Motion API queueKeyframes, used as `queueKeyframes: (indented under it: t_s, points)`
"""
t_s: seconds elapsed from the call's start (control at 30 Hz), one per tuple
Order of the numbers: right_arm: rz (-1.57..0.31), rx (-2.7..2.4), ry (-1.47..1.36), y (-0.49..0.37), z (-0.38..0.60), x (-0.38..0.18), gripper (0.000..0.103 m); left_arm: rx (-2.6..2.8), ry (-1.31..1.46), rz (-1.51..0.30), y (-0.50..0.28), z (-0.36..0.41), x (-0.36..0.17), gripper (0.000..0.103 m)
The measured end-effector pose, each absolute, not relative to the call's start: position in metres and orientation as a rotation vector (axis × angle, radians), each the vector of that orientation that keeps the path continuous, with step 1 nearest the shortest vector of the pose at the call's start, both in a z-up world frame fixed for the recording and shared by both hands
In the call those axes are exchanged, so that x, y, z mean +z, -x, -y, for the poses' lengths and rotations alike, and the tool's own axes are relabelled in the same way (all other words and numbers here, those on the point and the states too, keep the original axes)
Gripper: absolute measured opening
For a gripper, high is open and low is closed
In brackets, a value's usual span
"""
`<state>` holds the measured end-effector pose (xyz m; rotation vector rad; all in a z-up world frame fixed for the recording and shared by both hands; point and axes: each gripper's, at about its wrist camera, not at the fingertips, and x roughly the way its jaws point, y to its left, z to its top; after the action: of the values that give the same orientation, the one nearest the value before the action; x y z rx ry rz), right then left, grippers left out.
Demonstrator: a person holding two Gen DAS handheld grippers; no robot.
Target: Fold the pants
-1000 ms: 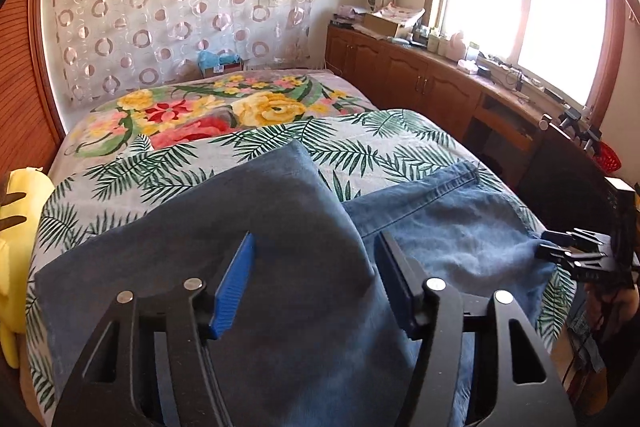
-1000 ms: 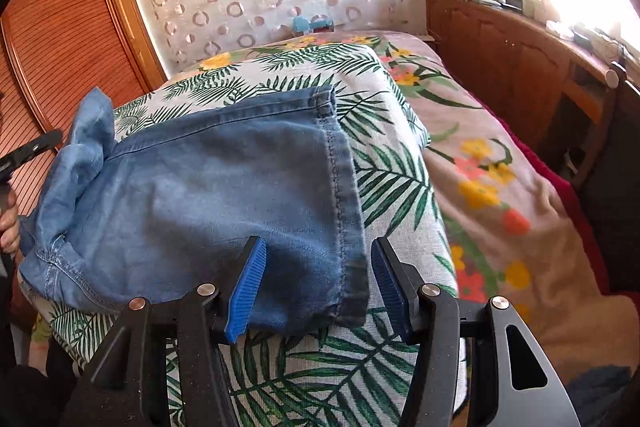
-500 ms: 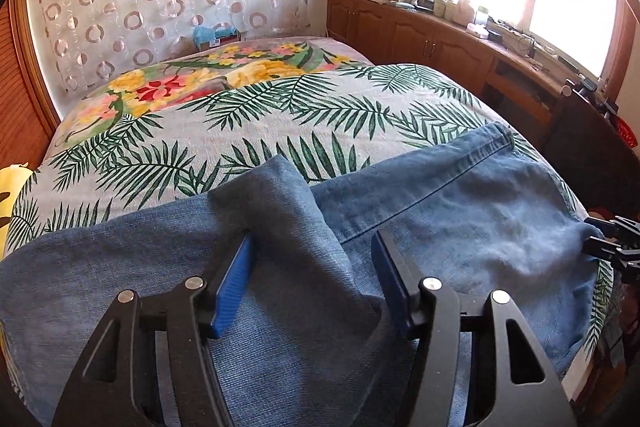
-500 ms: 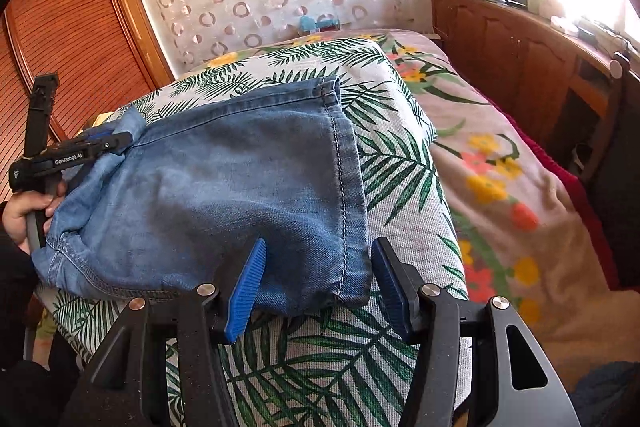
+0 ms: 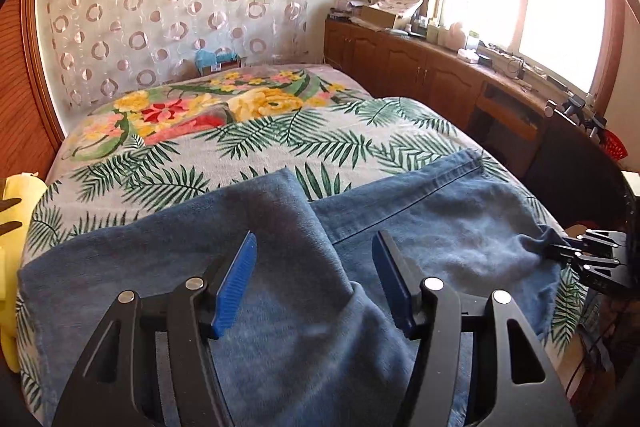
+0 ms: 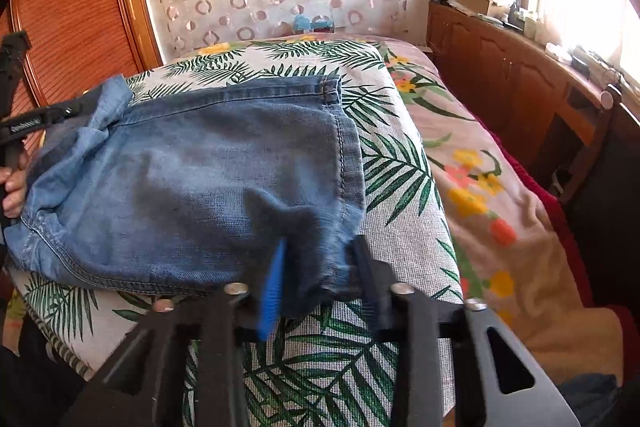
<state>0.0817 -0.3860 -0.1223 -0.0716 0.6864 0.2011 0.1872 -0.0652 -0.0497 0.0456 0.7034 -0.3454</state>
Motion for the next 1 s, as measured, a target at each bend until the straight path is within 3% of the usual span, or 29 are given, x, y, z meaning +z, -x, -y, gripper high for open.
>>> queueKeyframes:
  t_s: [0.13, 0.47, 0.73, 1.0]
  points:
    - [-0.698, 0.245, 0.033, -0.085, 0.390, -0.120, 0.015, -0.352, -0.039, -0.681, -0.173, 0.062, -0.037, 0.061]
    - [-0.546, 0.388, -0.019, -0.073, 0.376, -0.059, 0.014, -0.359, -0.021, -0.622, -0.143, 0.047, -0.012, 0.062]
    - [-0.405, 0.579, 0.062, -0.072, 0.302, 0.012, 0.014, -0.308, 0.005, -0.565, -0.113, 0.007, 0.009, 0.062]
    - [-0.348, 0.787, 0.129, -0.074, 0.206, 0.048, 0.014, -0.199, 0.029, -0.540, -0.088, -0.051, 0.015, 0.062]
